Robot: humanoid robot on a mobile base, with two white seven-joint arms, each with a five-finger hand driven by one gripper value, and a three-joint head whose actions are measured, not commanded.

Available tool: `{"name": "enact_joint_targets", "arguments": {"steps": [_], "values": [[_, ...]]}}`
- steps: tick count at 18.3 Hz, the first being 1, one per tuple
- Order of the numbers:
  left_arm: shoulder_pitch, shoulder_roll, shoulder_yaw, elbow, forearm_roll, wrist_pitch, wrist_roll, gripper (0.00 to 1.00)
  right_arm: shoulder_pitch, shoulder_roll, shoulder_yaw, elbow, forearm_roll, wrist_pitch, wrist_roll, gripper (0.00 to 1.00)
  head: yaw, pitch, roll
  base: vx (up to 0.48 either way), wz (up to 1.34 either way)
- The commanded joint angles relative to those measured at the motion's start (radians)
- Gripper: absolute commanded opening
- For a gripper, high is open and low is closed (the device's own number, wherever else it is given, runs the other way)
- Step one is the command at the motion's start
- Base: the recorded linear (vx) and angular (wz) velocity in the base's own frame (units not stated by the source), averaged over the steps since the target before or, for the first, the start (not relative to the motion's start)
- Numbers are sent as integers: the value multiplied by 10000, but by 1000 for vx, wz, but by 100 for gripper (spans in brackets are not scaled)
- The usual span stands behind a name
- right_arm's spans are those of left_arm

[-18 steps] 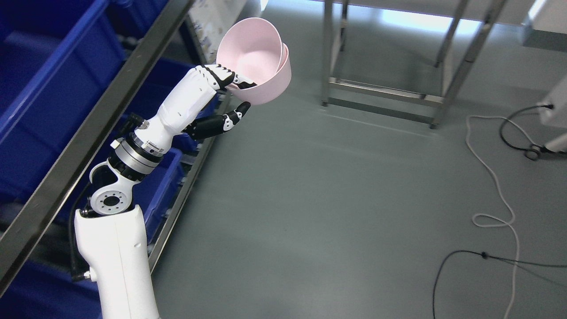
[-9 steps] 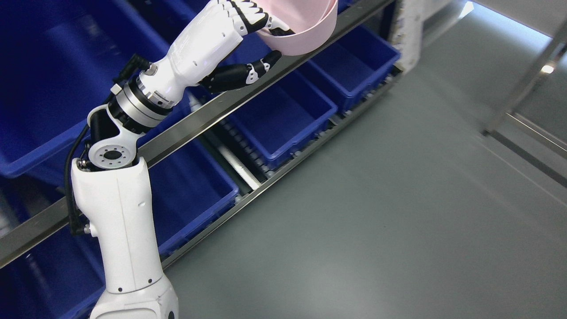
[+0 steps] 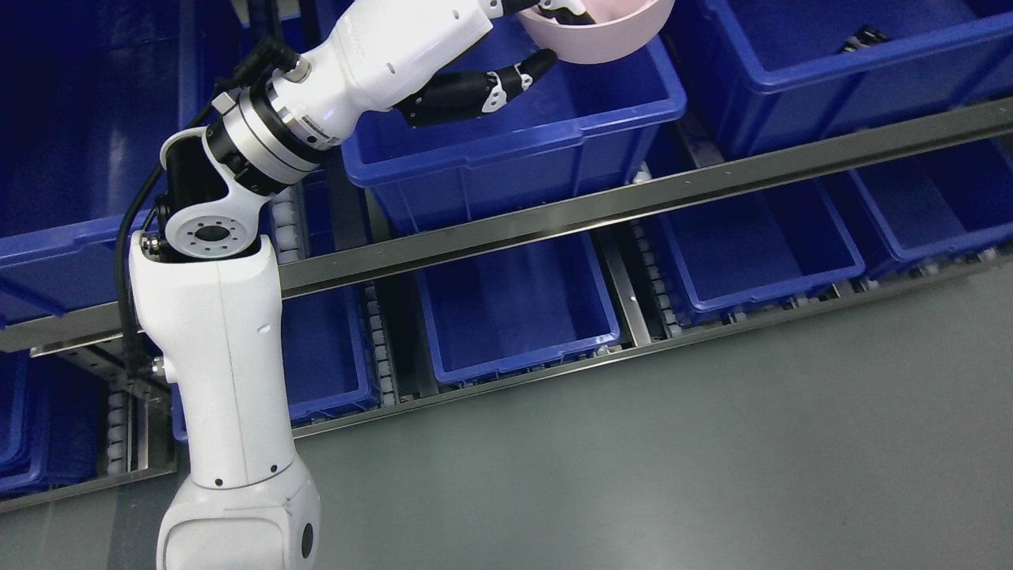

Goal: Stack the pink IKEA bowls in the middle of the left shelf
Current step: 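Carry the bowl stack toward the blue bins while turning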

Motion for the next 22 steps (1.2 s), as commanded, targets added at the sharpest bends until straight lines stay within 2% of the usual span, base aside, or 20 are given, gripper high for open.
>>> {"name": "enact_joint_targets", "arguments": {"steps": [1, 7, 11, 16, 19, 22], "values": [[-292, 174, -788, 93, -178, 76, -36, 5, 2, -175, -46, -175, -16, -3, 39, 100, 0, 0, 0, 125, 562], [-277, 174, -834, 139, -285, 107, -128, 5, 2, -175, -46, -175, -16, -3, 39, 100, 0, -1, 0, 129, 318], [-598, 174, -849, 399, -362, 1286, -633, 6, 2, -175, -46, -175, -16, -3, 39, 100, 0, -1, 0, 91, 126], [58, 174, -834, 584, -1190, 1763, -1570, 8, 2, -175, -46, -175, -16, -3, 39, 100, 0, -1, 0, 41, 57], [259, 174, -849, 721, -1328, 1871, -1571, 12, 2, -175, -46, -175, -16, -3, 39, 100, 0, -1, 0, 9, 11], [275, 174, -849, 1074, -1329, 1871, -1448, 21, 2, -175, -46, -175, -16, -3, 39, 100, 0, -1, 0, 0, 0]]}}
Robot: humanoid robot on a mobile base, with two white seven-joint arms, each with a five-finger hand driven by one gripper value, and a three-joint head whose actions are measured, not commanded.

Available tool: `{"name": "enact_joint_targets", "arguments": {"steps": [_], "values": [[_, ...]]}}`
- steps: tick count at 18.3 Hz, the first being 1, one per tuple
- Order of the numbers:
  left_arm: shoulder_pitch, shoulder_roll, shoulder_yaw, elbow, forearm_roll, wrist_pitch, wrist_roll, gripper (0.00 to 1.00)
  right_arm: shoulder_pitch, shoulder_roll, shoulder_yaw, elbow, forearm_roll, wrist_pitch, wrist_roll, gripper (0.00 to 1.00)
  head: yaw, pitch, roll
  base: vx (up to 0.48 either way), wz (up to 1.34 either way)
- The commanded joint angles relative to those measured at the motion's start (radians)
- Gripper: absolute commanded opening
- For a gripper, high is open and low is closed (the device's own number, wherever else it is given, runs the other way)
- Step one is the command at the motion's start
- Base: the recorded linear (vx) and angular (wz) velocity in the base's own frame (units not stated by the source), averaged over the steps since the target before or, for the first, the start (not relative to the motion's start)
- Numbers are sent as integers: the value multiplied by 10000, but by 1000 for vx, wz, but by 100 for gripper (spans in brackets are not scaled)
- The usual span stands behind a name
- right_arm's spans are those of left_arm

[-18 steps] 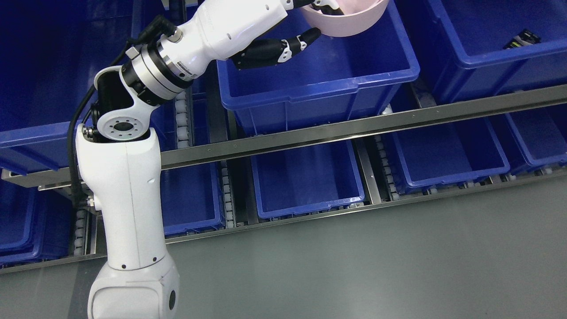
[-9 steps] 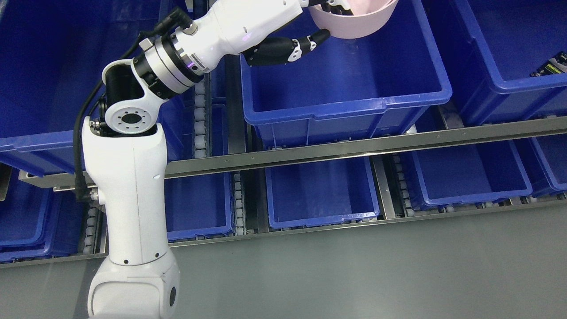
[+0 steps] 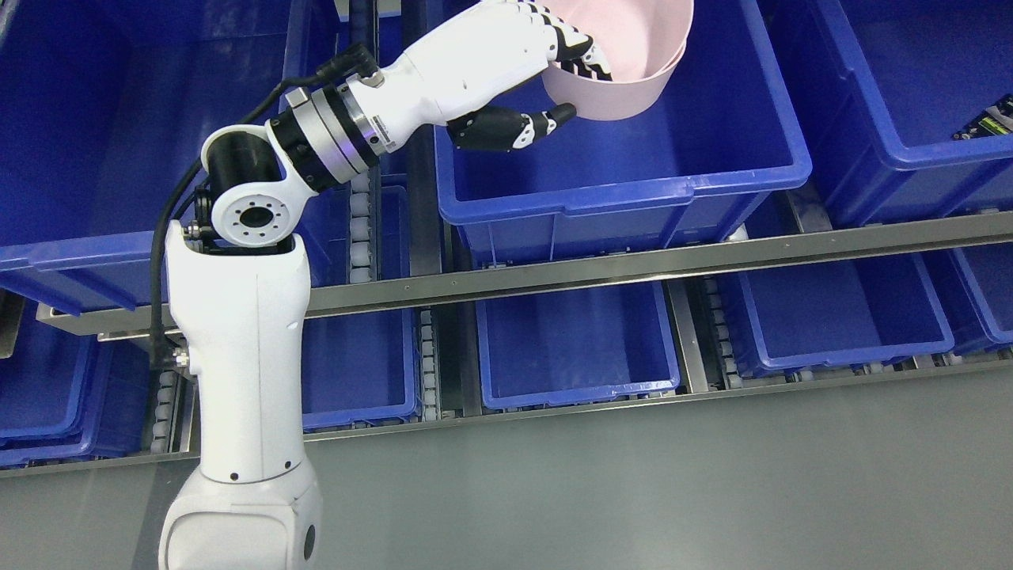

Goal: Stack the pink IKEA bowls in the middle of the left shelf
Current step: 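Lower the bowls into the middle blue bin and open the left hand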

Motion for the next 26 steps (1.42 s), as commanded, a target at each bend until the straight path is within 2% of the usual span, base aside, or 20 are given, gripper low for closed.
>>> {"name": "enact_joint_targets", "arguments": {"steps": [1, 6, 8, 14, 16, 18, 19, 21, 23, 24, 26], "values": [[230, 174, -97, 684, -249, 46, 164, 22, 0, -175, -46, -175, -15, -3, 6, 100, 0, 0, 0, 0, 0], [215, 174, -82, 899, -264, 46, 1344, 28, 0, -175, -46, -175, -15, -3, 6, 100, 0, 0, 0, 0, 0], [215, 174, -82, 976, -279, 46, 1576, 34, 0, -175, -46, -175, -15, -3, 6, 100, 0, 0, 0, 0, 0], [230, 174, 40, 976, -233, 62, 1821, 64, 0, -175, -46, -175, -15, -3, 6, 100, 0, 0, 0, 0, 0], [230, 174, 87, 976, -173, 92, 2569, 76, 0, -175, -46, -175, -15, -3, 6, 100, 0, 0, 0, 0, 0], [230, 174, 224, 1083, 117, 276, 3839, 84, 0, -175, -46, -175, -15, -3, 6, 100, 0, 0, 0, 0, 0], [245, 174, 286, 1281, 742, 459, 4910, 84, 0, -175, -46, -175, -15, -3, 6, 100, 0, 0, 0, 0, 0], [337, 174, 241, 1863, 3083, 1179, 7304, 84, 0, -175, -46, -175, -15, -3, 6, 100, 0, 0, 0, 0, 0], [398, 174, -95, 2188, 6043, 1487, 8887, 84, 0, -175, -46, -175, -15, -3, 6, 100, 0, 0, 0, -5, -16], [550, 174, -219, 2143, 6694, 1914, 9364, 85, 0, -175, -46, -175, -15, -3, 6, 100, 0, 0, 0, -15, -35], [888, 174, -327, 2005, 6746, 2560, 9889, 97, 0, -175, -46, -175, -15, -3, 6, 100, 0, 0, 0, -7, -17]]}}
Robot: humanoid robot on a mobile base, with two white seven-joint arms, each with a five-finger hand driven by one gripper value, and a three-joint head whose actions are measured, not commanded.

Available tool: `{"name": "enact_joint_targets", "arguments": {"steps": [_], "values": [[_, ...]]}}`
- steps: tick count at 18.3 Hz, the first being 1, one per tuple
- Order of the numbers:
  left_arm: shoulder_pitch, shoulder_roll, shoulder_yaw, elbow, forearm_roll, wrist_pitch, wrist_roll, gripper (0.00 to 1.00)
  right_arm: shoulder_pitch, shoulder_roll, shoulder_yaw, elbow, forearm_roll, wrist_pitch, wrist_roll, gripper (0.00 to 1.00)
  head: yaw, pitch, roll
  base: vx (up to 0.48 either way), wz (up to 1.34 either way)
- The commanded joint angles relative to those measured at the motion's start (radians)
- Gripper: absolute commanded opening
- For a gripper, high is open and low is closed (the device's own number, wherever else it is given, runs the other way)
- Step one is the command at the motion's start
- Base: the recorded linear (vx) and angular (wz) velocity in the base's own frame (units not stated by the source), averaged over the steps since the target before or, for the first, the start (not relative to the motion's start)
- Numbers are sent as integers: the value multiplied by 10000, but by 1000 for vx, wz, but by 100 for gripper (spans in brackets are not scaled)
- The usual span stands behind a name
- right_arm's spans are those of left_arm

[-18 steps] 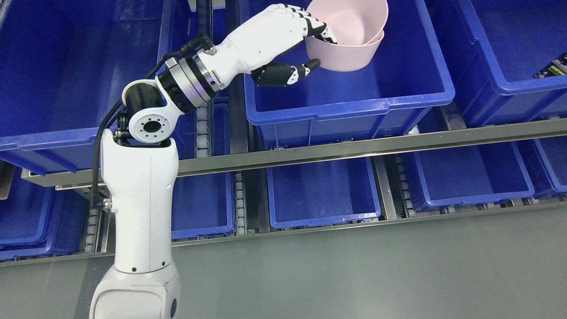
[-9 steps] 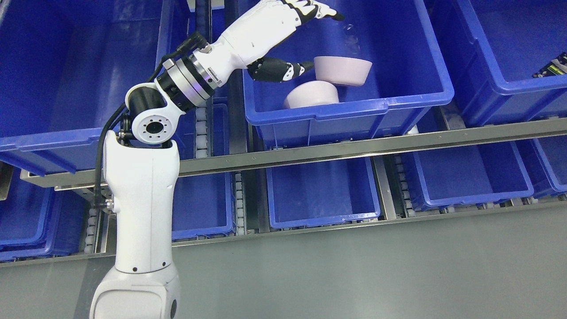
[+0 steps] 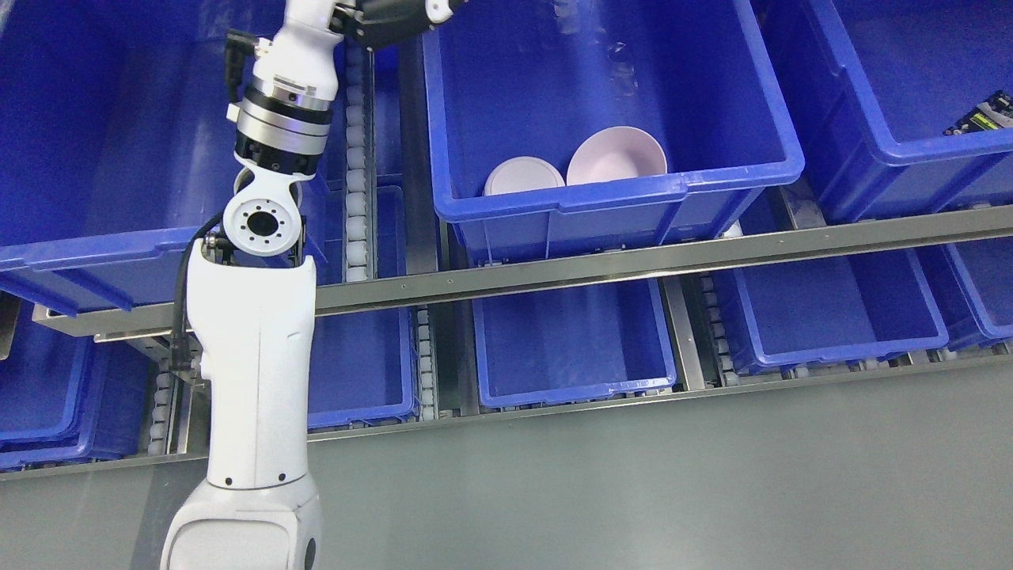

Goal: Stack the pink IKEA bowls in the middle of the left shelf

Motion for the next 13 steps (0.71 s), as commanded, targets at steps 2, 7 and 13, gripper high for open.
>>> {"name": "enact_joint_targets", "arguments": {"steps": [2, 7, 13], "values": [[933, 175, -750, 267, 3028, 955, 1464, 99, 1, -175, -46, -175, -15, -5, 5, 100, 0, 0, 0, -15, 0], [1962, 175, -1289, -195, 3028, 1201, 1418, 100, 1, -175, -46, -175, -15, -5, 5, 100, 0, 0, 0, -65, 0], [2331, 175, -1274, -547, 3028, 1201, 1387, 100, 1, -175, -46, -175, -15, -5, 5, 100, 0, 0, 0, -171, 26]]}}
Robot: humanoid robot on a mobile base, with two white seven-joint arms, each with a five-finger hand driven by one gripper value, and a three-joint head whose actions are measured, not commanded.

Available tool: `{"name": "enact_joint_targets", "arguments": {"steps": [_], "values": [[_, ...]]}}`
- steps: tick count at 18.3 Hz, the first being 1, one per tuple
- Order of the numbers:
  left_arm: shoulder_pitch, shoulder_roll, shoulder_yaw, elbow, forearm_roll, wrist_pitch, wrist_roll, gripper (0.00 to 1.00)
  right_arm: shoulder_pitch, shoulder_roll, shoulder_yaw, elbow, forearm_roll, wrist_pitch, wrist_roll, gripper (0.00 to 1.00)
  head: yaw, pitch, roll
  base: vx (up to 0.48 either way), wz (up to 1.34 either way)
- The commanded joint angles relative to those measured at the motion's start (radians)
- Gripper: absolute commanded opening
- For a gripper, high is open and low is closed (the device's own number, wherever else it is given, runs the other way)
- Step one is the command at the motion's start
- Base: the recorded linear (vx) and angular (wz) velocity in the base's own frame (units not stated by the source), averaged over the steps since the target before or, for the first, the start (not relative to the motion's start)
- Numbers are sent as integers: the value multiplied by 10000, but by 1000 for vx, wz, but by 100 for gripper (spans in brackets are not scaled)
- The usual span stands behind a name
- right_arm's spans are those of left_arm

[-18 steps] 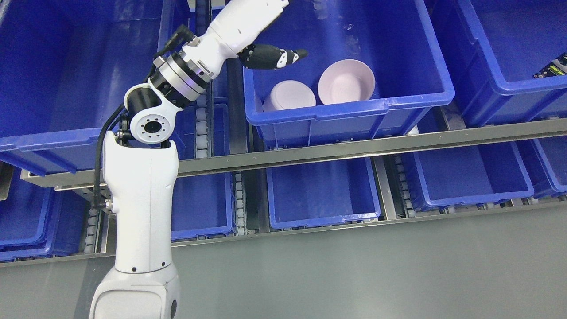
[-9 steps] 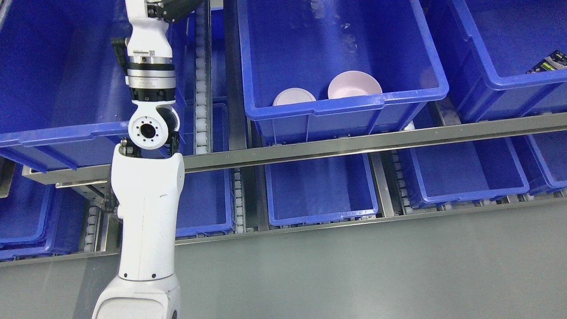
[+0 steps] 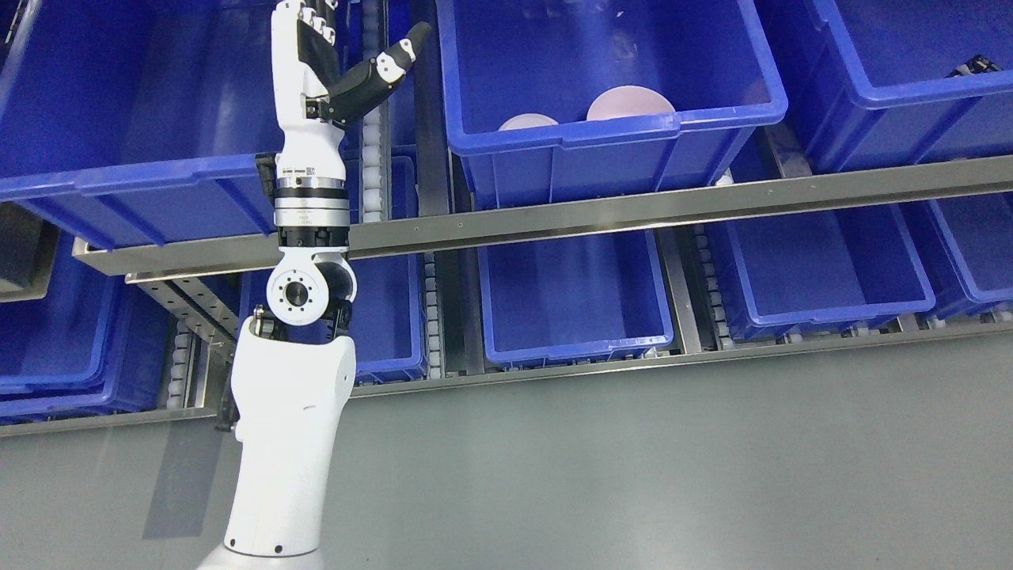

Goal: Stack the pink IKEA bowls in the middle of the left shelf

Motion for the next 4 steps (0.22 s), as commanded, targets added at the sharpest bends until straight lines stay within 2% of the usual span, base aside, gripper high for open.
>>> {"name": "enact_joint_targets", "arguments": {"steps": [1, 4], "values": [[403, 175, -387, -412, 205, 31, -18, 100, 0, -175, -46, -175, -15, -4, 4, 100, 0, 0, 0, -232, 123], [403, 175, -372, -504, 205, 46, -18, 100, 0, -175, -46, -175, -15, -4, 4, 100, 0, 0, 0, -257, 102]]}}
